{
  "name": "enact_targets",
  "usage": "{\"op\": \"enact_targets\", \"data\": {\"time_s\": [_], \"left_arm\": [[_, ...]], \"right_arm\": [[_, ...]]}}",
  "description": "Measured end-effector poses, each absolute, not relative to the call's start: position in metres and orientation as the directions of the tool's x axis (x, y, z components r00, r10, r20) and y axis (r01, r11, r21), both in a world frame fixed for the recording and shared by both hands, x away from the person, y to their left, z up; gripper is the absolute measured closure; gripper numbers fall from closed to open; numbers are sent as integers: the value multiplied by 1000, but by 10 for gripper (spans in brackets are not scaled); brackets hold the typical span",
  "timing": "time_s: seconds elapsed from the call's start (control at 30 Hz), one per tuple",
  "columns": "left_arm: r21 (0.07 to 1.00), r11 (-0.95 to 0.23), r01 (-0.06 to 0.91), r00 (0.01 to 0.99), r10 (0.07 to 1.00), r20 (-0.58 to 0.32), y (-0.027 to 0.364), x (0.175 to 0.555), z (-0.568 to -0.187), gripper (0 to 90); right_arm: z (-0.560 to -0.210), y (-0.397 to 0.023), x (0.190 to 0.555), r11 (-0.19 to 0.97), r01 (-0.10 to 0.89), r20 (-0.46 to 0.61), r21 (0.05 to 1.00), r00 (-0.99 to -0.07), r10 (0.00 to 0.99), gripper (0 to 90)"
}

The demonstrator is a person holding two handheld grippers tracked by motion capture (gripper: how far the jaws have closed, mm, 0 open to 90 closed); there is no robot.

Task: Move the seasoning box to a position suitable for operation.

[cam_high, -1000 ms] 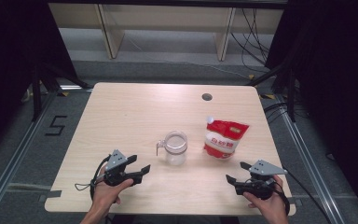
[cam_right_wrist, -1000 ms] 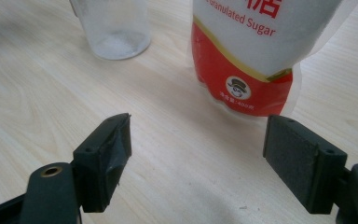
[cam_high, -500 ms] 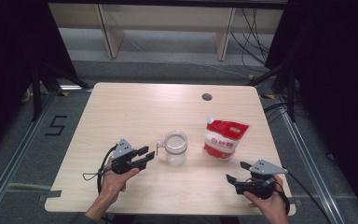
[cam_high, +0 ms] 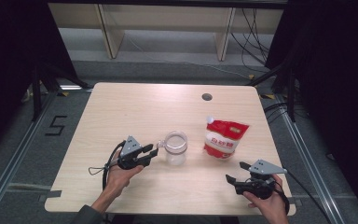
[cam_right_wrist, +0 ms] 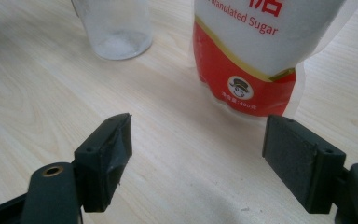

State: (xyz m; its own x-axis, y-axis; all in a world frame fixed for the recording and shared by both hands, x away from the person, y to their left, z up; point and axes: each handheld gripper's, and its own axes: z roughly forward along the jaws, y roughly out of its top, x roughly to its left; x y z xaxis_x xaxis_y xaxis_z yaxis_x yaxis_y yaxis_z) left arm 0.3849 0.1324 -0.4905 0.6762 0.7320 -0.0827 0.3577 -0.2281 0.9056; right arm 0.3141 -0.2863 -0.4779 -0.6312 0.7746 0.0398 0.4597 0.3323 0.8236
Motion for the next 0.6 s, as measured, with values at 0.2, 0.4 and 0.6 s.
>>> {"op": "enact_targets", "data": {"time_s": [0.2,0.4,0.6], "left_arm": [[905,-237,353,695,714,-84,129,393,-493,661],[903,-252,347,710,700,-77,127,399,-495,653],[908,-260,327,739,669,-74,127,405,-496,653]], "right_arm": [[-478,-286,315,330,461,47,824,-636,771,250],[-479,-286,316,338,443,33,830,-644,764,251],[-479,-286,316,334,458,50,824,-645,762,252]]}}
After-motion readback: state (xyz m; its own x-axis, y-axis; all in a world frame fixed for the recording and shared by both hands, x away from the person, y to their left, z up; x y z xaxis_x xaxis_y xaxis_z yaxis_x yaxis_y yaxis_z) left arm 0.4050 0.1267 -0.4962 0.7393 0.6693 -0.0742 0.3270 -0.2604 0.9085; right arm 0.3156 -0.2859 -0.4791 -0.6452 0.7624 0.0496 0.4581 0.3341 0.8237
